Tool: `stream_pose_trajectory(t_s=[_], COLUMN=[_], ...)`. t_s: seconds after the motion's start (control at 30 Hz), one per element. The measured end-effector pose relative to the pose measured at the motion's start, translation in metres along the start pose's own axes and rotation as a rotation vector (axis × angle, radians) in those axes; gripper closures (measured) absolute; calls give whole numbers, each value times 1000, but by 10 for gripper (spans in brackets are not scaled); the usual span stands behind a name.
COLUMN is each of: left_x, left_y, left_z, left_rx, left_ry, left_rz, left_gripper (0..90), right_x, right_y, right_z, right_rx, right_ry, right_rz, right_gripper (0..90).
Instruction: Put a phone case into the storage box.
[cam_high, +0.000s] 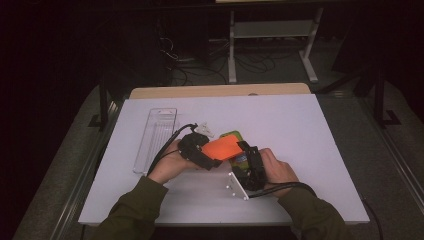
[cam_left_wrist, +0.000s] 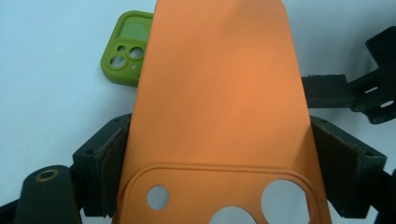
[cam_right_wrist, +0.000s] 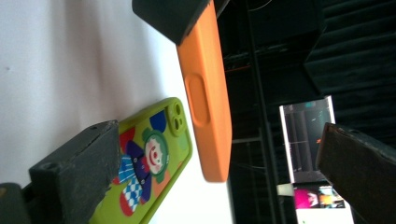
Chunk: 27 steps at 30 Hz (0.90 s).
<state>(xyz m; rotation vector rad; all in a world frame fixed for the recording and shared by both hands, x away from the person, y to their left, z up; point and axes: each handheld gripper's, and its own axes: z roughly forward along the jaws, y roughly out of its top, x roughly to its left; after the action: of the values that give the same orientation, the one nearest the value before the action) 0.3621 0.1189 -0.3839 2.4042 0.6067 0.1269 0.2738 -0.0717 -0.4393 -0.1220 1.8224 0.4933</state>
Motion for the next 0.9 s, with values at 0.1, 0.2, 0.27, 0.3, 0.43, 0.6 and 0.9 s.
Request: stream_pose_trajectory(t_s=[0.1, 0.2, 0.27, 0.3, 0.43, 0.6, 0.9], left_x=[-3, -6, -7, -7, -9, -9, -10], left_y=[2, 3, 4, 4, 5, 5, 5], left_z=[0, 0, -1, -1, -1, 0, 1], left_rx=[-2, -12, -8, -8, -11, 0, -10], left_ry=[-5, -9, -9, -10, -11, -15, -23], left_rz=[7, 2, 13, 19, 25, 28, 31], left_gripper=[151, 151, 151, 151, 151, 151, 151], right_x=[1, 2, 3, 4, 4, 6, 9], right_y=[2, 2, 2, 3, 4, 9, 11], right_z=[1, 2, 2, 2, 2, 2, 2], right_rx=[-5, -12, -11, -10, -3, 10, 16], right_ry=[-15, -45, -54, -54, -54, -72, -93], right_rz=[-28, -38, -41, -39, -63, -83, -114], right_gripper=[2, 5, 22, 36, 63, 136, 334])
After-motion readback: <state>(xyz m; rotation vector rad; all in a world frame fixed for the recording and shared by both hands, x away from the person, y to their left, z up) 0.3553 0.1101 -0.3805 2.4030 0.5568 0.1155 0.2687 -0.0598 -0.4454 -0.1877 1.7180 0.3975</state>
